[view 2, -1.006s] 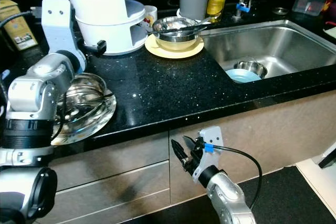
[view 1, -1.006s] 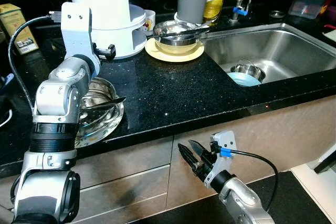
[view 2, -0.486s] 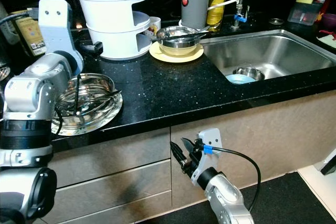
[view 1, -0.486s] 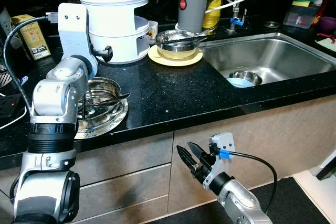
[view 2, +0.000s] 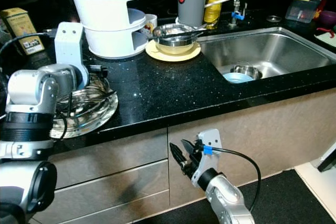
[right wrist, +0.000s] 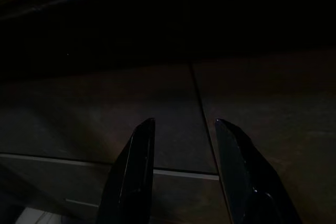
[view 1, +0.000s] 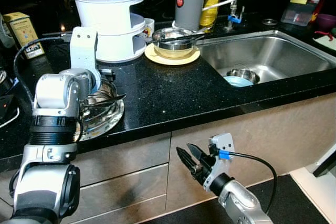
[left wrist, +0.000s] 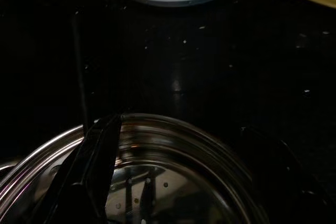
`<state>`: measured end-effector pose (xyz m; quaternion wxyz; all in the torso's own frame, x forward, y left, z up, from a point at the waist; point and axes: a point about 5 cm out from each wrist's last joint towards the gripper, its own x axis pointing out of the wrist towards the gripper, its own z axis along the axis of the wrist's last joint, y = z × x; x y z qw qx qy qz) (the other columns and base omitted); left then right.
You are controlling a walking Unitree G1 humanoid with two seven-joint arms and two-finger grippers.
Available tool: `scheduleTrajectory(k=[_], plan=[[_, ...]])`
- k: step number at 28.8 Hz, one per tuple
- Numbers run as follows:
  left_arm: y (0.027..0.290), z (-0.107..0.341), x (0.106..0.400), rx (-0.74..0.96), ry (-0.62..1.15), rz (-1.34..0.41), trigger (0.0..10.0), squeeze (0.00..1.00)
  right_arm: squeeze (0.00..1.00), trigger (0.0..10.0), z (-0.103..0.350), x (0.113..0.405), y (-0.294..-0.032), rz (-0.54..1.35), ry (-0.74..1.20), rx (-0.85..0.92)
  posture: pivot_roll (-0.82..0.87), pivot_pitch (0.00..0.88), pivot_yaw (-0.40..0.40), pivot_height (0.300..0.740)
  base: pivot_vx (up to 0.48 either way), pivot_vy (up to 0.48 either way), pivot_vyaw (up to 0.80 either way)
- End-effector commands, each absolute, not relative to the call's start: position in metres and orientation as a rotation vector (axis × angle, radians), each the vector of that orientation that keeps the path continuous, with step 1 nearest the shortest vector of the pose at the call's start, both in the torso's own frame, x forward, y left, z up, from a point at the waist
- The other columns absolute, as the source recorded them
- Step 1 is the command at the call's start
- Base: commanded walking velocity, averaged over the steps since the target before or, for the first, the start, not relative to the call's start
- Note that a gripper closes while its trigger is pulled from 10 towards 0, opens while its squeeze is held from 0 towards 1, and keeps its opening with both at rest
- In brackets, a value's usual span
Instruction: Kitchen organization
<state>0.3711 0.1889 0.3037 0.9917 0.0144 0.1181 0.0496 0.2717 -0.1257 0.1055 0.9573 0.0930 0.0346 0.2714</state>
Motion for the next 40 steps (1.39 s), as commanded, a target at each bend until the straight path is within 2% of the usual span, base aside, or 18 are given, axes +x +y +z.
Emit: scheduleTrajectory(k=[1, 8, 9, 10, 11, 17, 23, 37, 38, 39, 40], plan=[[0.199, 0.309, 0.365, 0.040, 0.251, 0.143, 10.0, 0.38, 0.00, 10.0, 0.103, 0.269, -0.127, 0.553, 0.087, 0.188, -0.04, 0.144, -0.005, 0.740, 0.000, 0.000, 0.00], [0.212, 0.318, 0.350, 0.050, 0.263, 0.183, 10.0, 0.34, 0.00, 10.0, 0.102, 0.268, -0.129, 0.551, 0.093, 0.185, -0.04, 0.146, -0.010, 0.740, 0.000, 0.000, 0.00], [0.215, 0.318, 0.347, 0.050, 0.272, 0.194, 10.0, 0.05, 0.00, 10.0, 0.102, 0.268, -0.128, 0.555, 0.096, 0.185, -0.04, 0.146, -0.010, 0.740, 0.000, 0.000, 0.00], [0.217, 0.318, 0.344, 0.051, 0.277, 0.203, 10.0, 0.05, 0.00, 10.0, 0.102, 0.268, -0.127, 0.559, 0.098, 0.185, -0.04, 0.146, -0.010, 0.740, 0.000, 0.000, 0.00], [0.220, 0.317, 0.341, 0.045, 0.287, 0.216, 10.0, 0.00, 0.00, 10.0, 0.102, 0.267, -0.127, 0.562, 0.099, 0.184, -0.04, 0.146, -0.010, 0.740, 0.000, 0.000, 0.00], [0.230, 0.306, 0.333, 0.019, 0.335, 0.250, 10.0, 0.00, 0.00, 10.0, 0.100, 0.267, -0.125, 0.576, 0.110, 0.184, -0.03, 0.144, -0.018, 0.740, 0.000, 0.000, 0.00], [0.225, 0.276, 0.345, -0.024, 0.408, 0.194, 10.0, 0.00, 0.00, 10.0, 0.099, 0.269, -0.121, 0.602, 0.114, 0.170, -0.02, 0.132, -0.028, 0.740, 0.000, 0.000, 0.00], [0.215, 0.279, 0.363, -0.010, 0.363, 0.124, 10.0, 0.00, 0.00, 10.0, 0.101, 0.266, -0.121, 0.603, 0.098, 0.170, -0.04, 0.124, -0.008, 0.740, 0.000, 0.000, 0.00], [0.215, 0.278, 0.365, -0.002, 0.365, 0.126, 5.2, 0.00, 0.00, 10.0, 0.101, 0.265, -0.120, 0.602, 0.098, 0.171, -0.04, 0.125, -0.001, 0.740, 0.000, 0.000, 0.00], [0.216, 0.277, 0.367, 0.003, 0.365, 0.129, 4.1, 0.00, 0.00, 10.0, 0.101, 0.265, -0.120, 0.600, 0.098, 0.171, -0.04, 0.125, -0.001, 0.740, 0.000, 0.000, 0.00], [0.217, 0.276, 0.368, 0.005, 0.366, 0.130, 1.4, 0.00, 0.00, 10.0, 0.101, 0.265, -0.121, 0.599, 0.098, 0.172, -0.04, 0.125, -0.001, 0.740, 0.000, 0.000, 0.00]])
